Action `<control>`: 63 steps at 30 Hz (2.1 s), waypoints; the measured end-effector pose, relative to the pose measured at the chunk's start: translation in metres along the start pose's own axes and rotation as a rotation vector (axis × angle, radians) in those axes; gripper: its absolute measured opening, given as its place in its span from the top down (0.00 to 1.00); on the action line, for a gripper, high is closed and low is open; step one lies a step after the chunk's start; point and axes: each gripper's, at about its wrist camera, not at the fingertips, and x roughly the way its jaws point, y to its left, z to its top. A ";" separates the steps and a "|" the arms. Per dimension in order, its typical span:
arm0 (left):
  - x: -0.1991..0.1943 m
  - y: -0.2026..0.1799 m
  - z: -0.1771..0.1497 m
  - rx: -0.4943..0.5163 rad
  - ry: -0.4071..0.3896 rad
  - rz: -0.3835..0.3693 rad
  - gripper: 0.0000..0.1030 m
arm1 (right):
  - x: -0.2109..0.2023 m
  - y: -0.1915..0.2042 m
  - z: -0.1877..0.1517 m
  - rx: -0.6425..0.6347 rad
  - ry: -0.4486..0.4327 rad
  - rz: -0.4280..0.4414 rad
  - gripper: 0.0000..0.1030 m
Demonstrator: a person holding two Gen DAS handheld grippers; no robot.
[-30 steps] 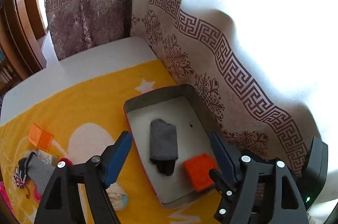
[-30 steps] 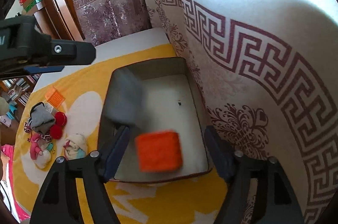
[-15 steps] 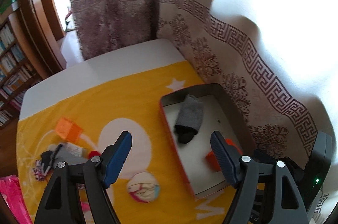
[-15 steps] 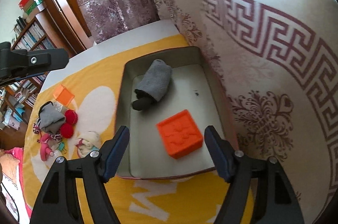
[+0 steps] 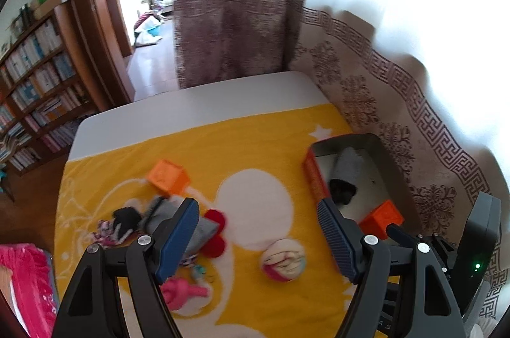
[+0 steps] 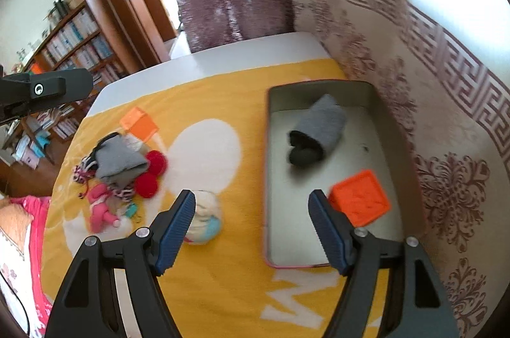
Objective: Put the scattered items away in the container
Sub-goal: 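Withdraw both grippers from the box back over the pile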
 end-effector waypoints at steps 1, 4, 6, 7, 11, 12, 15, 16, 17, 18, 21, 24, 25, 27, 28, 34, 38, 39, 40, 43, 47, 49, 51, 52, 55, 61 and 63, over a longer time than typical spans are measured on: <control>-0.003 0.006 -0.002 -0.004 -0.003 0.010 0.24 | 0.000 0.006 0.000 -0.008 0.001 0.004 0.25; -0.010 0.027 -0.007 -0.025 -0.005 0.040 0.24 | 0.003 0.025 0.000 -0.032 0.005 0.017 0.25; -0.014 0.037 -0.010 -0.040 -0.003 0.052 0.24 | 0.006 0.039 0.001 -0.048 0.009 0.025 0.25; -0.015 0.043 -0.012 -0.048 -0.003 0.056 0.24 | 0.007 0.045 0.001 -0.055 0.011 0.029 0.25; -0.024 0.068 -0.020 -0.077 -0.002 0.080 0.24 | 0.012 0.070 0.001 -0.084 0.018 0.045 0.25; -0.026 0.074 -0.021 -0.083 -0.002 0.086 0.24 | 0.013 0.076 0.001 -0.090 0.019 0.048 0.25; -0.031 0.093 -0.027 -0.099 -0.003 0.103 0.24 | 0.018 0.095 0.001 -0.112 0.027 0.059 0.25; -0.032 0.099 -0.029 -0.104 -0.003 0.109 0.24 | 0.019 0.100 0.001 -0.119 0.030 0.063 0.25; -0.034 0.106 -0.031 -0.109 -0.003 0.116 0.24 | 0.021 0.108 0.000 -0.128 0.033 0.067 0.25; -0.034 0.112 -0.033 -0.114 -0.003 0.122 0.24 | 0.022 0.114 -0.001 -0.135 0.036 0.069 0.25; -0.038 0.128 -0.038 -0.126 -0.007 0.143 0.24 | 0.026 0.132 -0.002 -0.163 0.042 0.077 0.25; -0.041 0.142 -0.043 -0.132 -0.010 0.160 0.24 | 0.030 0.146 -0.005 -0.177 0.053 0.081 0.25; -0.041 0.146 -0.045 -0.132 -0.010 0.164 0.24 | 0.032 0.150 -0.006 -0.181 0.057 0.081 0.25; -0.041 0.153 -0.047 -0.133 -0.008 0.174 0.24 | 0.034 0.158 -0.008 -0.187 0.064 0.082 0.25; -0.041 0.157 -0.049 -0.135 -0.005 0.176 0.24 | 0.036 0.162 -0.009 -0.189 0.067 0.082 0.25; -0.037 0.178 -0.056 -0.154 0.014 0.161 0.24 | 0.044 0.181 -0.015 -0.204 0.085 0.083 0.25; -0.027 0.200 -0.063 -0.204 0.042 0.141 0.24 | 0.048 0.187 -0.019 -0.202 0.097 0.086 0.25; -0.024 0.205 -0.066 -0.215 0.050 0.140 0.24 | 0.049 0.188 -0.019 -0.200 0.100 0.085 0.25; -0.020 0.211 -0.068 -0.228 0.060 0.142 0.24 | 0.049 0.189 -0.020 -0.196 0.104 0.084 0.25; -0.012 0.223 -0.075 -0.243 0.079 0.144 0.24 | 0.052 0.190 -0.022 -0.187 0.113 0.082 0.25; 0.001 0.234 -0.087 -0.259 0.122 0.142 0.24 | 0.056 0.193 -0.027 -0.182 0.135 0.089 0.25; 0.008 0.240 -0.093 -0.269 0.147 0.138 0.24 | 0.059 0.195 -0.030 -0.187 0.147 0.092 0.25; 0.015 0.246 -0.100 -0.280 0.172 0.138 0.24 | 0.063 0.197 -0.032 -0.187 0.164 0.098 0.25; 0.018 0.249 -0.102 -0.281 0.180 0.136 0.24 | 0.065 0.197 -0.034 -0.184 0.173 0.100 0.25; 0.025 0.257 -0.109 -0.288 0.202 0.137 0.24 | 0.071 0.196 -0.037 -0.170 0.193 0.099 0.25; 0.038 0.271 -0.111 -0.306 0.229 0.129 0.24 | 0.076 0.197 -0.039 -0.154 0.202 0.098 0.25; 0.043 0.277 -0.112 -0.314 0.236 0.125 0.24 | 0.077 0.197 -0.039 -0.152 0.201 0.096 0.25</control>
